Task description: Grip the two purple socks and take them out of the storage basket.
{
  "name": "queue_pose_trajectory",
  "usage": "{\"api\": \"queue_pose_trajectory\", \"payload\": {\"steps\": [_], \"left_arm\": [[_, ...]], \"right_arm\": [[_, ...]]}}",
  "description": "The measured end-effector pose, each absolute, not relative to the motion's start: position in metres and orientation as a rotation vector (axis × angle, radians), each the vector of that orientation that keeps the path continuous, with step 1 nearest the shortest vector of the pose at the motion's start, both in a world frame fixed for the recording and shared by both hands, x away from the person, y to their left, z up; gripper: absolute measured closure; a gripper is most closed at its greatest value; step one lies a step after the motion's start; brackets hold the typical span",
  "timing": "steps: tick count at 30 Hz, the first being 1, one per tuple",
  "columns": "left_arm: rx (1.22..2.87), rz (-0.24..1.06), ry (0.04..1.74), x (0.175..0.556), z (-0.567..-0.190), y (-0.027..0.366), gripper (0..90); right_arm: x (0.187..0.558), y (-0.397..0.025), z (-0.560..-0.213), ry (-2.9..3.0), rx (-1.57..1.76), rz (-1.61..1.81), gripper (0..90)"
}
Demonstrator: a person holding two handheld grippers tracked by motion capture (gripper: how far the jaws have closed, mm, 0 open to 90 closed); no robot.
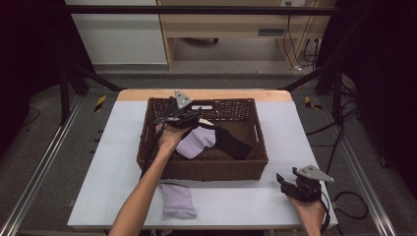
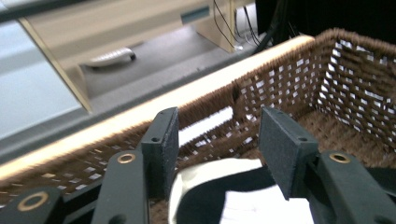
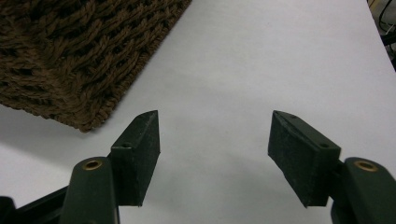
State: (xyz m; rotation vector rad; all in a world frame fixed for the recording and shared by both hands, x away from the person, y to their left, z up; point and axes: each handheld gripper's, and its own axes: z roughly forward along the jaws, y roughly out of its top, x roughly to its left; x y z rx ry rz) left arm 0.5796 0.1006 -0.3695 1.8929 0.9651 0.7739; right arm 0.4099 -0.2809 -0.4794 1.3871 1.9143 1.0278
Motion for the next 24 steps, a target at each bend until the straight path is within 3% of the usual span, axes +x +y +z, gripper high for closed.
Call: {"api": "queue_pose_trajectory", "payload": {"steps": [13, 24], "left_arm": [[2.04, 0.642, 1.039, 0.593, -0.403, 0.098, 48.5], [2.154, 0.654, 1.026, 0.599, -0.415, 0.093, 48.4]], "right_arm": [[0.41, -0.281, -0.481, 1.921, 1.378, 1.017, 34.7], [0.411, -0.28, -0.481, 1.923, 1.381, 1.022, 34.7]]}}
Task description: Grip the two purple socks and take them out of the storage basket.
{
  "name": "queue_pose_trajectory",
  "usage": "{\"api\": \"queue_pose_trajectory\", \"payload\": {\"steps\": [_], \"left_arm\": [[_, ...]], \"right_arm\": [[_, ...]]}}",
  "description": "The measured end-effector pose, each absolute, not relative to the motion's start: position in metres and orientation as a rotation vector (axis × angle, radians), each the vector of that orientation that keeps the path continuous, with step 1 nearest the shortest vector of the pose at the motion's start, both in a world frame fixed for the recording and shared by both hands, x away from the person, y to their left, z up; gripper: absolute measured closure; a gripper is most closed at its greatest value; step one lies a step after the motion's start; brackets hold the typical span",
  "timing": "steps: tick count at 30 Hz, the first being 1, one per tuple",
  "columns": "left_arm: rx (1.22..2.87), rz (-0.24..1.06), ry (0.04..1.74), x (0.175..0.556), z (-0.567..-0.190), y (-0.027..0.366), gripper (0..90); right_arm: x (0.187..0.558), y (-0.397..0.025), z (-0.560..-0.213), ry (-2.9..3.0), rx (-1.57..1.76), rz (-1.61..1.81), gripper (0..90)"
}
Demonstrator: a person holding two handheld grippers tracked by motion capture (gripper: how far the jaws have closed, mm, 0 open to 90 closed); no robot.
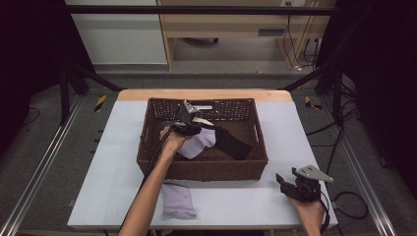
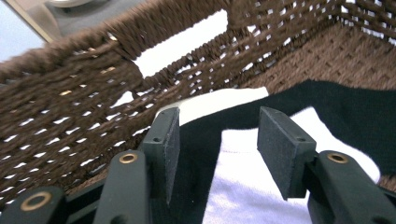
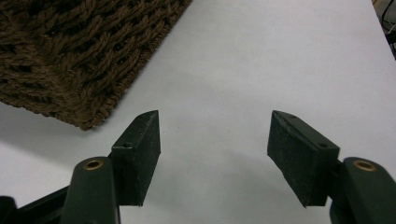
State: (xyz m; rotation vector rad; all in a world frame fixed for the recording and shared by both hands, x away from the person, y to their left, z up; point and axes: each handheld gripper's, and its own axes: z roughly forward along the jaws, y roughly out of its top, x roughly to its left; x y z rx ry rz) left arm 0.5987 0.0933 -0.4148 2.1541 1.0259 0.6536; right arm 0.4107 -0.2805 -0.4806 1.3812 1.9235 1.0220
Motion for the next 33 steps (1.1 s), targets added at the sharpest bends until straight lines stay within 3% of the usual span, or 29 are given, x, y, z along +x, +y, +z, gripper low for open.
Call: {"api": "queue_pose_trajectory", "payload": {"steps": [11, 18, 22, 27, 33], "left_arm": [[2.31, 0.633, 1.013, 0.601, -0.427, 0.084, 48.0], [2.362, 0.554, 1.085, 0.605, -0.433, 0.081, 50.7], [2.38, 0.502, 1.126, 0.606, -0.433, 0.081, 59.9], [2.351, 0.457, 1.201, 0.607, -0.428, 0.086, 82.0], [2.292, 0.453, 1.191, 0.603, -0.419, 0.089, 86.2]], "right_arm": [[0.411, -0.281, -0.48, 1.922, 1.378, 1.026, 34.6], [0.411, -0.281, -0.48, 1.92, 1.378, 1.03, 34.6], [0.411, -0.281, -0.48, 1.92, 1.376, 1.028, 34.6], [0.41, -0.281, -0.48, 1.919, 1.378, 1.028, 34.6], [0.41, -0.28, -0.479, 1.918, 1.387, 1.032, 34.6]]}}
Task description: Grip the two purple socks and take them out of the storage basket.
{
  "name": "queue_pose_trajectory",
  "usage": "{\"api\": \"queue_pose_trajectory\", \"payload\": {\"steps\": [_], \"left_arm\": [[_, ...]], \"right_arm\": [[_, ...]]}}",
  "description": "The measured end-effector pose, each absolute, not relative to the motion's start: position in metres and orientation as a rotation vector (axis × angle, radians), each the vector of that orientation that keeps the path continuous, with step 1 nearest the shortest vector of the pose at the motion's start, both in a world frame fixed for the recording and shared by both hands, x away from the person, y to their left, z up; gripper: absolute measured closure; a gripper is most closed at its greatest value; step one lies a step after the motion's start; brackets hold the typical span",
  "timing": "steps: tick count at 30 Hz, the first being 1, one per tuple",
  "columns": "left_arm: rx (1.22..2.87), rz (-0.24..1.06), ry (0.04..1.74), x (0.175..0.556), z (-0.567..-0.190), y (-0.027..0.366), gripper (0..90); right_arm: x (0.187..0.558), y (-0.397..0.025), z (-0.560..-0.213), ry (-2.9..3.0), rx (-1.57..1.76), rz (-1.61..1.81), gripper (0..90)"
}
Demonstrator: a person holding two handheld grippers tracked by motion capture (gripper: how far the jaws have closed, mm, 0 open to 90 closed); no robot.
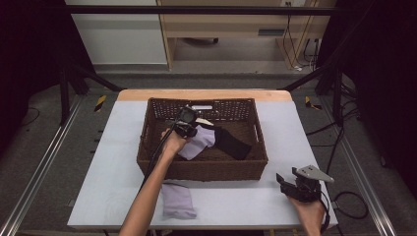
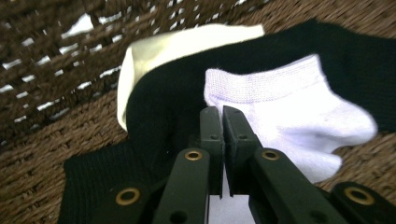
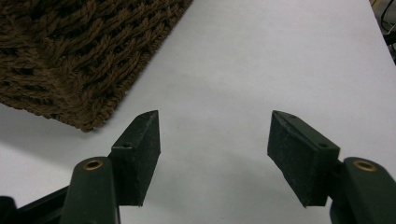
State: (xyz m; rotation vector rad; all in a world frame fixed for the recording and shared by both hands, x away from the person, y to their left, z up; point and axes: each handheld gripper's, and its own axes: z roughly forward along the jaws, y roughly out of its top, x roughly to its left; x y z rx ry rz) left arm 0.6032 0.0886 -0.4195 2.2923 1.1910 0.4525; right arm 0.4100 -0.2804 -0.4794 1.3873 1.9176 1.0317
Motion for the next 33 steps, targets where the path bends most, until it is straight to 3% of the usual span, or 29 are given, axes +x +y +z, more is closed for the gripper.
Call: {"api": "queue_pose_trajectory", "payload": {"steps": [18, 33], "left_arm": [[1.921, 0.564, 0.989, 0.559, -0.351, 0.108, 86.7], [1.787, 0.564, 0.879, 0.513, -0.309, 0.132, 86.6]], "right_arm": [[0.41, -0.282, -0.48, 1.915, 1.383, 1.022, 34.7], [0.411, -0.281, -0.48, 1.915, 1.391, 1.016, 34.9]]}}
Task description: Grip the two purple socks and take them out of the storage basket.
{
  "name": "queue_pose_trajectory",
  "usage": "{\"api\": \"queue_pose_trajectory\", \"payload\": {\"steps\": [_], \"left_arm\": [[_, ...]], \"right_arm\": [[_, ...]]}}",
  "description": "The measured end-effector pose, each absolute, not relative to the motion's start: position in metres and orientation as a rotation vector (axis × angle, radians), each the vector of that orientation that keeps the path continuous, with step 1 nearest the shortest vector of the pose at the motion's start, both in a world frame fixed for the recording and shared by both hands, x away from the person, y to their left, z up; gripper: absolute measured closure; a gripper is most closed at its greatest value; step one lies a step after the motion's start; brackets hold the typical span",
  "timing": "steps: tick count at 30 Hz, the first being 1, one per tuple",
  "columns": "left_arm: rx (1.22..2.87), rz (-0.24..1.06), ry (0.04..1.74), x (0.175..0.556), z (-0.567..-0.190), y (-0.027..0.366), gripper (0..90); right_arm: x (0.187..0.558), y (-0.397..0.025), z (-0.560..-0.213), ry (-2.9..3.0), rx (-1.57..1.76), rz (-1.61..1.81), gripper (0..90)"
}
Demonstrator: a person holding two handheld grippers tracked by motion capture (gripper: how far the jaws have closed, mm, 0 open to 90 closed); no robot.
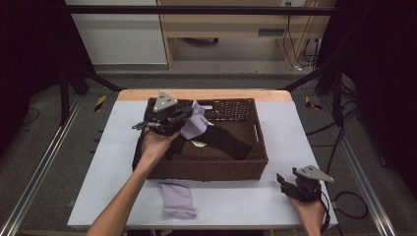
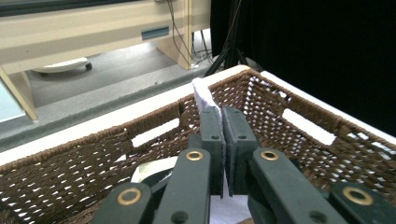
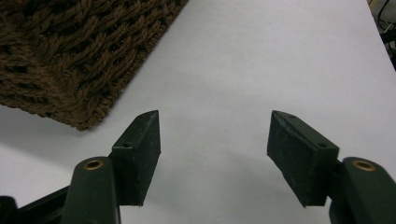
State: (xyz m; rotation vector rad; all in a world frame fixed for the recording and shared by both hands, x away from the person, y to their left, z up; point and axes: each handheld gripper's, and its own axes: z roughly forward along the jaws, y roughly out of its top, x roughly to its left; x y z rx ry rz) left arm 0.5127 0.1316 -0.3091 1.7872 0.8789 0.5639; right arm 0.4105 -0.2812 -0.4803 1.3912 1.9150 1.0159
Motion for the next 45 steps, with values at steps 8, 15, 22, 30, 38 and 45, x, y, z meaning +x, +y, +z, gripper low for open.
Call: {"api": "queue_pose_trajectory", "payload": {"steps": [8, 15, 22, 30, 38, 45], "left_arm": [[1.742, 0.551, 0.837, 0.489, -0.296, 0.144, 86.7], [1.72, 0.562, 0.768, 0.463, -0.283, 0.15, 86.7], [1.711, 0.574, 0.705, 0.437, -0.272, 0.157, 86.7], [1.712, 0.567, 0.648, 0.411, -0.273, 0.161, 86.6], [1.726, 0.541, 0.643, 0.393, -0.287, 0.165, 86.7], [1.736, 0.51, 0.628, 0.38, -0.302, 0.166, 86.6]], "right_arm": [[0.411, -0.281, -0.48, 1.914, 1.386, 1.015, 34.9], [0.41, -0.281, -0.48, 1.913, 1.382, 1.014, 34.9], [0.41, -0.281, -0.48, 1.91, 1.384, 1.013, 34.9], [0.41, -0.281, -0.48, 1.912, 1.383, 1.007, 34.9], [0.409, -0.28, -0.48, 1.913, 1.39, 1.009, 34.9], [0.409, -0.28, -0.48, 1.912, 1.387, 1.003, 34.9]]}}
